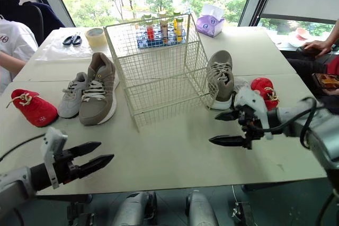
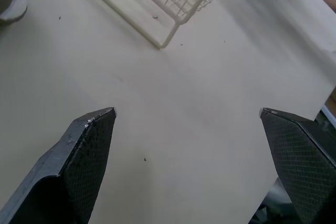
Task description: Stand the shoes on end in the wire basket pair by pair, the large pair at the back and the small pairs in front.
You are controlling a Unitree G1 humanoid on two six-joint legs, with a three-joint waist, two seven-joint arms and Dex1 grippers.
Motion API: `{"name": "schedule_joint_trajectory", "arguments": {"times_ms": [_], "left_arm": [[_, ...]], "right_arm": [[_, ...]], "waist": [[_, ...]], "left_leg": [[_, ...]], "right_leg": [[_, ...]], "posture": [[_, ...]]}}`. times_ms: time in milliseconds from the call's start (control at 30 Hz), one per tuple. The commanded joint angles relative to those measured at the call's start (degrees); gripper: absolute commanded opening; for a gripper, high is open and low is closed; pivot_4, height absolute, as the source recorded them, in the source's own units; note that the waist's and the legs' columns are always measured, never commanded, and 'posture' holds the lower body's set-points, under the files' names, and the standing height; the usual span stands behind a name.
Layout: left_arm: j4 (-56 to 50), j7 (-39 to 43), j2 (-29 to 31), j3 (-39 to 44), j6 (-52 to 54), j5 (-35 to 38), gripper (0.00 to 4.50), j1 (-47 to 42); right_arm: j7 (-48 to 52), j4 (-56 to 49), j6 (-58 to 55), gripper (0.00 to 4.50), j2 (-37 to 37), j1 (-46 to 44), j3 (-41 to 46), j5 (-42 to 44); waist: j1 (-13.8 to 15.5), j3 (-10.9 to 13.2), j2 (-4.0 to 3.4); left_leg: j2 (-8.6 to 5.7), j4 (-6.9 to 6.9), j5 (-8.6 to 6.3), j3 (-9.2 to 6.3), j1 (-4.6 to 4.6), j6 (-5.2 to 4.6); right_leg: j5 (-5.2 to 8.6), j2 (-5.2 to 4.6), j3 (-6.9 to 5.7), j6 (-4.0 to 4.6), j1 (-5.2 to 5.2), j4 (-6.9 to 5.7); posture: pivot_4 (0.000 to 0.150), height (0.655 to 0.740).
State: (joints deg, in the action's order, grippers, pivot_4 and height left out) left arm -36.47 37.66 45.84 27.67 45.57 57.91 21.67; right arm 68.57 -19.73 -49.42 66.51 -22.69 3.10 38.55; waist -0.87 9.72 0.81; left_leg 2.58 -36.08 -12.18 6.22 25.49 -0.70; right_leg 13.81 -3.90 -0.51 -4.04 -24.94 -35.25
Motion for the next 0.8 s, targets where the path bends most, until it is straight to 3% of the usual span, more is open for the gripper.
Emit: {"name": "schedule_joint_trajectory", "arguments": {"times_ms": [33,167,333,667,767,800], "left_arm": [[-1.1,4.4,6.6,8.7,2.6,7.5,4.50,-2.9],[-1.9,2.4,15.2,12.7,5.3,21.6,4.50,-12.1],[-6.1,-5.6,18.9,9.1,4.1,33.7,4.50,-19.1],[-11.6,-12.3,18.6,9.7,4.0,36.9,4.50,-15.5],[-12.1,-12.2,16.5,8.5,4.0,32.8,4.50,-11.7],[-12.0,-12.1,15.8,8.2,3.8,31.7,4.50,-10.9]], "right_arm": [[6.2,4.4,1.8,4.44,2.2,-13.7,-2.3,-1.4],[12.2,13.5,11.0,4.44,-2.8,-29.6,-12.4,-11.0],[20.2,27.0,28.0,4.44,-11.2,-39.3,-23.0,-23.9],[23.9,47.2,49.1,4.44,-18.2,-44.0,-33.0,-35.2],[22.4,52.7,52.3,3.56,-21.6,-44.5,-32.9,-39.9],[22.2,53.7,52.9,3.06,-22.2,-44.5,-32.7,-40.9]], "waist": [[-0.2,0.0,0.00],[-0.6,0.0,0.01],[-0.5,0.0,0.00],[-0.2,0.0,0.00],[-0.3,0.0,0.00],[-0.4,0.0,0.00]], "left_leg": [[0.01,0.00,0.00,0.00,-0.01,0.01],[0.04,0.06,-0.05,0.09,0.07,0.08],[0.00,0.02,-0.07,0.29,0.16,-0.15],[0.03,-0.16,0.06,0.31,-0.08,-0.02],[0.03,-0.19,0.18,0.31,-0.10,0.17],[0.03,-0.18,0.20,0.31,-0.10,0.20]], "right_leg": [[0.00,0.00,-0.01,0.00,-0.01,0.01],[0.00,0.00,-0.03,0.00,-0.19,0.04],[-0.01,-0.02,0.01,-0.03,0.03,-0.03],[-0.02,0.25,-0.10,-0.05,0.21,-0.34],[-0.02,0.26,-0.10,-0.05,0.22,-0.38],[-0.02,0.27,-0.10,-0.06,0.21,-0.40]], "posture": [[0.150,0.7351],[0.150,0.7351],[0.150,0.7351],[0.150,0.7351],[0.150,0.7351],[0.150,0.7351]]}}
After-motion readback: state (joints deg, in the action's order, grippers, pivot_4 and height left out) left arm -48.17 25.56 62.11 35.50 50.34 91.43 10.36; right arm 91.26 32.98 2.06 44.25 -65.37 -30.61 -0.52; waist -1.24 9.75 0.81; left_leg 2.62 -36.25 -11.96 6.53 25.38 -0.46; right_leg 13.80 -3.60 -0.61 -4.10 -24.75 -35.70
